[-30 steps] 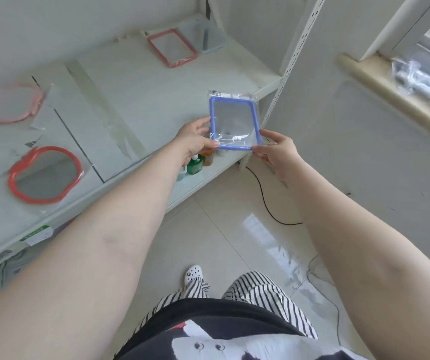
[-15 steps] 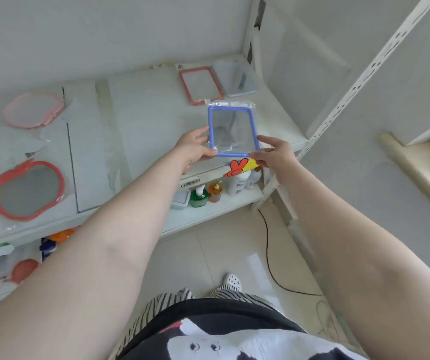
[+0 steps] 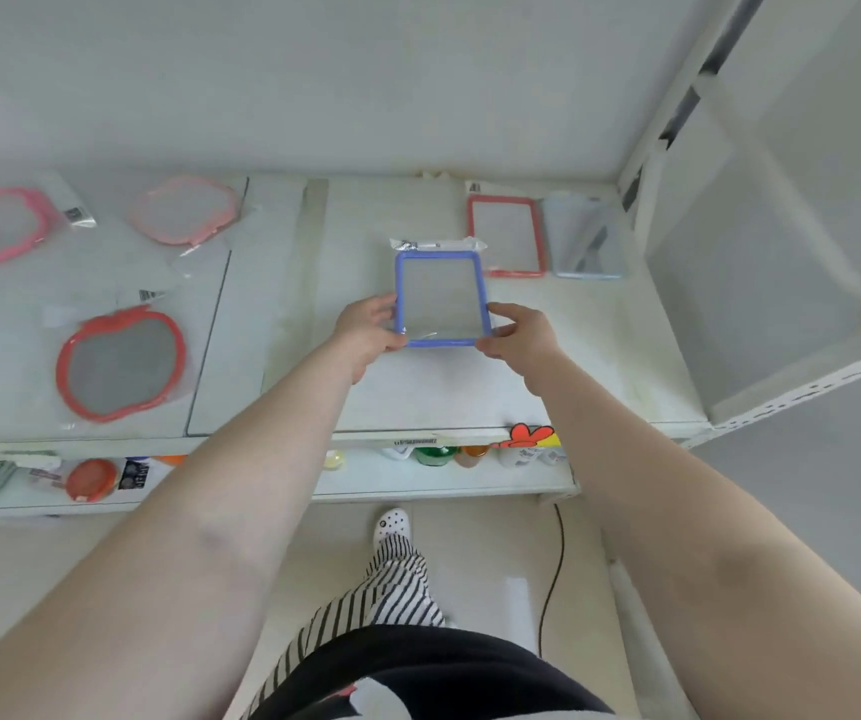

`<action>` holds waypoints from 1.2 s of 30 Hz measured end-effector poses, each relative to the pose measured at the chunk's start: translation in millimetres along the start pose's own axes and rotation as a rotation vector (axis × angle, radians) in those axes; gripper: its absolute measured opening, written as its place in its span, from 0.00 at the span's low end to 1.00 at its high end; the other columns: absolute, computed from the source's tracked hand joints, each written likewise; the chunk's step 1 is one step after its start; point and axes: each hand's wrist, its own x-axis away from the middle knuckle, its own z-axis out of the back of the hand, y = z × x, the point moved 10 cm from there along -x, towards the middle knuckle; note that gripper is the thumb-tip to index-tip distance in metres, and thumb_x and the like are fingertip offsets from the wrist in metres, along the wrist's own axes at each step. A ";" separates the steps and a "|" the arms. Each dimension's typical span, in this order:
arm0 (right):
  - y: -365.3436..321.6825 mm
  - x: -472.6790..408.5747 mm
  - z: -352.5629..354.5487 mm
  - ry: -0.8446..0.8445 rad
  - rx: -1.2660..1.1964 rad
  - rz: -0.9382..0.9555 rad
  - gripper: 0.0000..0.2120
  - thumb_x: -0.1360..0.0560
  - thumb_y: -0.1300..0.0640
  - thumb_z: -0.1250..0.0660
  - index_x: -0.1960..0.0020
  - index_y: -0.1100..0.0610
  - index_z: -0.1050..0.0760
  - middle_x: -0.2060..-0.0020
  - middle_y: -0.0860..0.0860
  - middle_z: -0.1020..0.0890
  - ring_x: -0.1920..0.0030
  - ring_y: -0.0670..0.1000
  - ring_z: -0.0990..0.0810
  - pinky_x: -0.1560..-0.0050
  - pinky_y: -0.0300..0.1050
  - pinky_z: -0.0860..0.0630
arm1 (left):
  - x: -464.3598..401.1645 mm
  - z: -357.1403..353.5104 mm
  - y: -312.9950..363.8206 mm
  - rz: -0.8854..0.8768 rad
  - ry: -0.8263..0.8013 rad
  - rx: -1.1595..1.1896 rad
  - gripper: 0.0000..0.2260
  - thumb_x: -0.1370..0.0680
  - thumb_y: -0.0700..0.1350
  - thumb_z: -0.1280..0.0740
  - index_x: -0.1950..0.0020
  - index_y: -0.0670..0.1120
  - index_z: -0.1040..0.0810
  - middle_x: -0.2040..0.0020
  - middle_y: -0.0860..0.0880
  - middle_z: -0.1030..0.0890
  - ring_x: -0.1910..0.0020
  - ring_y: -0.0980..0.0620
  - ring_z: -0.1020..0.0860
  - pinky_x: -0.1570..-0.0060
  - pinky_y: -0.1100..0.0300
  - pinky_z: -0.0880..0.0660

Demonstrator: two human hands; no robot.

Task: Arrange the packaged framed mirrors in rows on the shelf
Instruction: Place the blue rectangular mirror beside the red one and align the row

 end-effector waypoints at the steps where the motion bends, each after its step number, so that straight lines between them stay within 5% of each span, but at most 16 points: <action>1: -6.5 -10.5 -4.0 0.001 0.016 0.008 0.29 0.31 0.67 0.28 0.31 0.55 0.28 0.66 0.48 0.22 0.60 0.54 0.20 0.52 0.49 0.22 | -9.3 6.2 3.5 0.001 0.024 -0.003 0.30 0.29 0.24 0.34 0.28 0.40 0.32 0.32 0.41 0.26 0.33 0.47 0.27 0.44 0.57 0.25; 8: -53.0 -77.4 -17.4 0.041 0.135 0.085 0.29 0.31 0.64 0.26 0.31 0.55 0.28 0.61 0.52 0.21 0.59 0.53 0.21 0.69 0.37 0.29 | -68.9 29.3 36.9 -0.064 0.125 -0.020 0.27 0.28 0.26 0.34 0.30 0.40 0.29 0.33 0.42 0.25 0.36 0.46 0.25 0.39 0.57 0.27; 13: -64.6 -113.6 -23.8 0.048 0.210 0.139 0.28 0.29 0.62 0.27 0.30 0.58 0.29 0.54 0.53 0.22 0.49 0.58 0.17 0.54 0.44 0.26 | -104.1 40.2 41.7 -0.109 0.209 0.024 0.25 0.27 0.27 0.33 0.31 0.38 0.29 0.34 0.39 0.24 0.47 0.49 0.25 0.46 0.57 0.27; 21: -52.5 -145.8 -26.0 0.114 0.333 0.193 0.26 0.28 0.60 0.28 0.32 0.58 0.28 0.42 0.56 0.19 0.42 0.59 0.20 0.42 0.49 0.23 | -138.9 33.4 18.6 -0.163 0.287 0.025 0.23 0.27 0.28 0.33 0.33 0.38 0.27 0.36 0.39 0.23 0.49 0.50 0.25 0.49 0.60 0.25; 27: -42.2 -133.6 -2.6 0.332 0.458 0.292 0.18 0.23 0.50 0.35 0.34 0.51 0.26 0.41 0.54 0.28 0.43 0.56 0.23 0.44 0.51 0.23 | -126.9 20.5 32.2 -0.282 0.364 -0.362 0.23 0.25 0.36 0.32 0.30 0.42 0.30 0.34 0.42 0.24 0.38 0.45 0.24 0.39 0.60 0.31; 31: -40.3 -142.1 34.9 0.492 0.538 0.300 0.20 0.22 0.50 0.38 0.31 0.52 0.29 0.33 0.53 0.30 0.32 0.54 0.34 0.35 0.49 0.32 | -140.4 -22.7 36.0 -0.357 0.251 -0.598 0.41 0.29 0.50 0.26 0.23 0.43 0.44 0.23 0.40 0.42 0.25 0.44 0.39 0.27 0.57 0.40; 36: -22.5 -163.9 35.3 0.370 0.584 0.246 0.23 0.22 0.48 0.38 0.29 0.53 0.32 0.27 0.55 0.36 0.24 0.53 0.41 0.28 0.51 0.36 | -158.0 -29.9 32.8 -0.340 0.332 -0.797 0.49 0.31 0.58 0.27 0.22 0.41 0.52 0.21 0.39 0.51 0.22 0.41 0.51 0.24 0.53 0.50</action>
